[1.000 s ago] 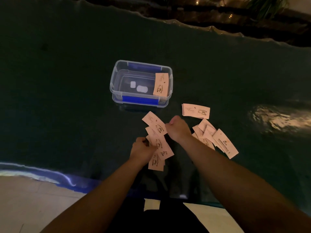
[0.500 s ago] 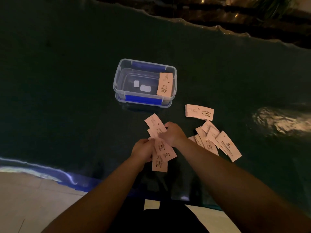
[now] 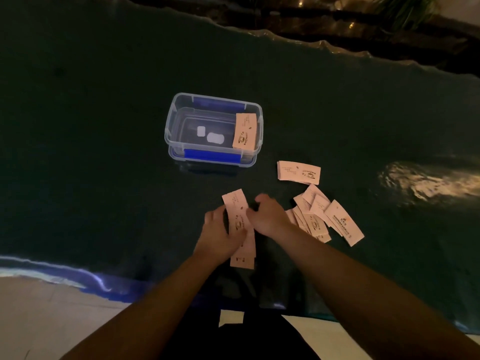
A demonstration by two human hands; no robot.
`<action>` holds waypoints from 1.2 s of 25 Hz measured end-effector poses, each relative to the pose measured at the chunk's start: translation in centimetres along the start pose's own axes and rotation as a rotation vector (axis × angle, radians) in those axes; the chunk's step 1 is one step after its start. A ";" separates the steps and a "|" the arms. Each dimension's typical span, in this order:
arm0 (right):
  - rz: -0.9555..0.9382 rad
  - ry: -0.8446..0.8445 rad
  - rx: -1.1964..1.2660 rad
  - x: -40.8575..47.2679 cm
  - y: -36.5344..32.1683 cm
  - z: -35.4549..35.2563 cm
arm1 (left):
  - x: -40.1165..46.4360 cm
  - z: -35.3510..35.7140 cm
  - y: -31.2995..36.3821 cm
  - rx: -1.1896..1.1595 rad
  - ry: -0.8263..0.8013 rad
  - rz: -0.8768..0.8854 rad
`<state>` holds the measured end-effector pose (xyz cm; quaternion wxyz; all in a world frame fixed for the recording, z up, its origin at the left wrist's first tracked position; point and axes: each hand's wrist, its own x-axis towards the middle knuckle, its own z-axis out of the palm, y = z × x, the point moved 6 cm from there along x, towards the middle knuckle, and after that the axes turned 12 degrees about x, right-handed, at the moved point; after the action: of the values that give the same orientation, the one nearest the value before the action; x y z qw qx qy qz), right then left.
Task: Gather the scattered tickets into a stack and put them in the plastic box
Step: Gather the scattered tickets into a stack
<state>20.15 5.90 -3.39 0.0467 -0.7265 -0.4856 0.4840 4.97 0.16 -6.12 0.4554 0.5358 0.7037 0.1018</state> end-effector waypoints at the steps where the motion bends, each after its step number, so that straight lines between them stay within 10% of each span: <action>1: -0.070 -0.017 -0.032 0.6 -1.0 -0.3 | -0.6 0.3 0.0 0.135 -0.029 0.075; 10: -0.305 -0.258 -0.495 3.1 -5.1 2.6 | -2.9 3.0 -0.7 0.773 -0.149 0.301; 24: -0.236 -0.200 -0.307 1.4 -1.7 1.7 | -1.4 1.4 0.0 0.479 0.024 0.192; 30: -0.092 0.011 0.142 1.0 0.9 0.1 | -0.7 1.1 0.0 0.129 -0.054 0.025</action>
<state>20.71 6.11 -4.59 0.1230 -0.7009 -0.4830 0.5103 5.80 -0.83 -6.40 0.4375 0.5755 0.6893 0.0474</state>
